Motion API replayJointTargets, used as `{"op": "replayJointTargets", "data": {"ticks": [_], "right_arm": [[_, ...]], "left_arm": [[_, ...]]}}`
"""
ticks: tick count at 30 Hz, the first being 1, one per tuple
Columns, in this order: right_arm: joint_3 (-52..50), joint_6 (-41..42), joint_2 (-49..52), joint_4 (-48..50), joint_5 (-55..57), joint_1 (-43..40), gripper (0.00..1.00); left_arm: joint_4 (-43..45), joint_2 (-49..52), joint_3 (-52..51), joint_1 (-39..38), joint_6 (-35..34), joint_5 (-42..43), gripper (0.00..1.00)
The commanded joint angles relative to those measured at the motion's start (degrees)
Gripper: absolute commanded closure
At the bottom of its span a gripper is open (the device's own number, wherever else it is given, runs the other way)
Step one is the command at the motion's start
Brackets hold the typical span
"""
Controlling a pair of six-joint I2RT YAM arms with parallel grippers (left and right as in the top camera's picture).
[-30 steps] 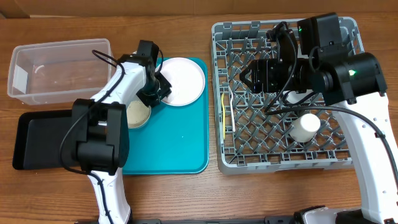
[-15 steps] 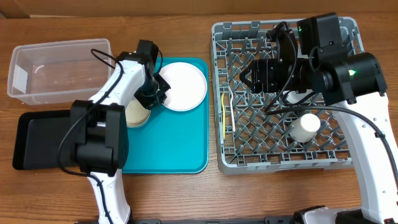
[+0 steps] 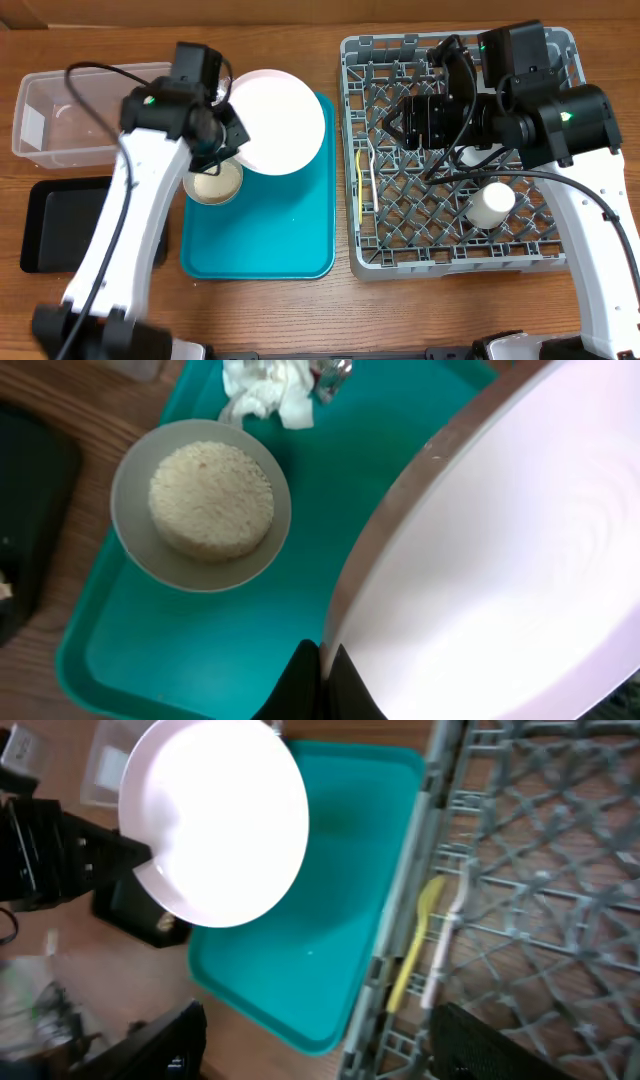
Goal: Sort waste into correct bins and load items into the dishwasher rack
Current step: 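Hand the white plate to the right gripper and stand it in the rack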
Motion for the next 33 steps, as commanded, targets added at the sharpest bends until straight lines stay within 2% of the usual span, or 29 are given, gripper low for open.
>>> {"op": "replayJointTargets", "data": {"ticks": [1, 6, 9, 14, 16, 25, 29, 32, 33], "right_arm": [[0.11, -3.26, 0.92, 0.94, -9.22, 1.11, 0.23], [-0.15, -4.76, 3.65, 3.48, -10.43, 4.17, 0.20], [-0.26, -8.63, 5.60, 6.12, -12.59, 7.76, 0.18], [-0.26, -10.45, 6.93, 9.38, -12.50, 11.63, 0.26], [-0.26, -10.49, 6.93, 10.27, -12.52, 12.35, 0.33], [-0.24, -10.16, 6.84, 10.40, -13.57, 12.59, 0.83], [-0.17, -9.77, 5.42, 10.43, -13.84, 12.59, 0.87], [-0.13, -9.77, 3.41, 10.43, -13.75, 12.57, 0.92], [-0.13, -9.62, 2.64, 10.40, -13.42, 12.57, 0.92]], "left_arm": [[-1.42, -7.10, 1.22, -0.37, 3.82, -0.87, 0.96], [-4.35, -14.86, 1.22, -0.39, 5.07, 2.01, 0.96], [-6.91, -18.43, 1.22, -0.39, 5.81, 4.44, 0.96], [-9.42, -20.63, 1.22, -0.44, 6.64, 8.00, 0.96], [-9.62, -21.18, 1.22, -0.44, 8.20, 11.69, 0.96], [-10.16, -23.08, 1.22, -0.44, 8.31, 10.73, 0.96], [-10.16, -23.28, 1.22, -0.42, 8.28, 8.41, 0.85], [-10.08, -23.28, 1.22, -0.42, 8.28, 7.74, 0.65], [-10.01, -23.28, 1.22, -0.42, 8.28, 7.76, 0.61]]}}
